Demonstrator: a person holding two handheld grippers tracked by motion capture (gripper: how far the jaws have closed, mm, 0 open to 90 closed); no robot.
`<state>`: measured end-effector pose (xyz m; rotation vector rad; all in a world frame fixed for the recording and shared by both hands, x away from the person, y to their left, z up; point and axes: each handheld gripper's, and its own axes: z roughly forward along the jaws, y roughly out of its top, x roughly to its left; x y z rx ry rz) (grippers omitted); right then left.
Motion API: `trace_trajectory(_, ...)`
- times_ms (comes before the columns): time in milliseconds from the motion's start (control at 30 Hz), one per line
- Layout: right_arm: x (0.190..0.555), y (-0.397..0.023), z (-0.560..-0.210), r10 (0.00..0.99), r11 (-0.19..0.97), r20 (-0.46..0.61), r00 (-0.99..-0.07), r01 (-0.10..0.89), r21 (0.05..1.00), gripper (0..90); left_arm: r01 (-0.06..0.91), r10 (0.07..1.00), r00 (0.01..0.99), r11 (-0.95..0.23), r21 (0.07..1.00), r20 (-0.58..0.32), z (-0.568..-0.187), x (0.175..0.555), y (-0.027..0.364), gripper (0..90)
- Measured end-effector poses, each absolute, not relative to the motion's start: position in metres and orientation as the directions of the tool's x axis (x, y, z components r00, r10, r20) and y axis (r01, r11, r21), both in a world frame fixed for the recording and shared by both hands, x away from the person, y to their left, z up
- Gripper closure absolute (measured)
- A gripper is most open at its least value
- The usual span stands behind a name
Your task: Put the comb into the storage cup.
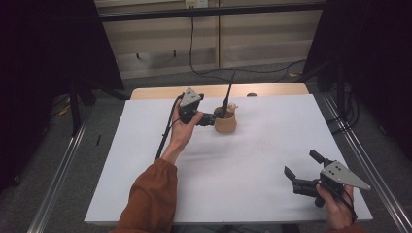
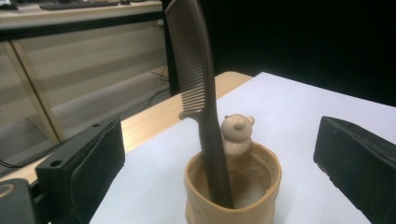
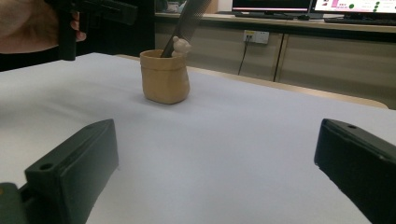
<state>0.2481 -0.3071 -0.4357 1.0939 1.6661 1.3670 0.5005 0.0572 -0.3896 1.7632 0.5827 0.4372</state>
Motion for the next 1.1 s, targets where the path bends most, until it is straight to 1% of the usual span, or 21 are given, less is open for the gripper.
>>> trace_trajectory(100,0.247,-0.307,-0.435,0.923,0.081,-0.01,-0.385,0.169,0.982,0.0,0.165,0.593,0.804,-0.171,0.971,-0.032,-0.388,0.497,0.066,2.3)
trace_trajectory(133,0.247,-0.307,-0.435,0.923,0.083,-0.012,-0.386,0.167,0.982,0.0,0.152,0.608,0.794,-0.177,0.972,-0.013,-0.387,0.496,0.07,1.8)
trace_trajectory(233,0.246,-0.306,-0.434,0.923,0.086,-0.017,-0.384,0.164,0.983,0.0,0.166,0.621,0.783,-0.16,0.973,-0.032,-0.386,0.495,0.079,1.5)
trace_trajectory(300,0.247,-0.306,-0.434,0.924,0.089,-0.019,-0.382,0.165,0.982,0.0,0.159,0.636,0.771,-0.162,0.974,-0.02,-0.387,0.492,0.084,1.7)
trace_trajectory(400,0.247,-0.306,-0.434,0.924,0.088,-0.019,-0.381,0.164,0.983,0.0,0.171,0.646,0.763,-0.163,0.972,-0.025,-0.389,0.487,0.09,1.7)
trace_trajectory(533,0.246,-0.306,-0.434,0.927,0.083,-0.017,-0.374,0.162,0.983,0.0,0.159,0.65,0.759,-0.153,0.975,-0.022,-0.387,0.479,0.097,1.7)
trace_trajectory(733,0.247,-0.306,-0.434,0.925,0.088,-0.02,-0.381,0.161,0.983,0.0,0.131,0.668,0.744,-0.175,0.976,0.02,-0.382,0.468,0.105,2.6)
trace_trajectory(800,0.247,-0.306,-0.434,0.925,0.089,-0.021,-0.38,0.163,0.983,0.0,0.124,0.69,0.723,-0.174,0.977,0.031,-0.381,0.464,0.107,2.6)
trace_trajectory(867,0.247,-0.306,-0.434,0.925,0.089,-0.021,-0.38,0.163,0.983,0.0,0.127,0.689,0.725,-0.157,0.979,0.017,-0.382,0.46,0.11,2.6)
trace_trajectory(1000,0.247,-0.305,-0.434,0.925,0.086,-0.018,-0.379,0.163,0.983,0.0,0.132,0.69,0.723,-0.17,0.977,0.022,-0.383,0.452,0.114,3.1)
trace_trajectory(1100,0.247,-0.305,-0.434,0.925,0.088,-0.019,-0.379,0.163,0.983,0.0,0.146,0.689,0.725,-0.134,0.98,-0.014,-0.385,0.447,0.118,4.9)
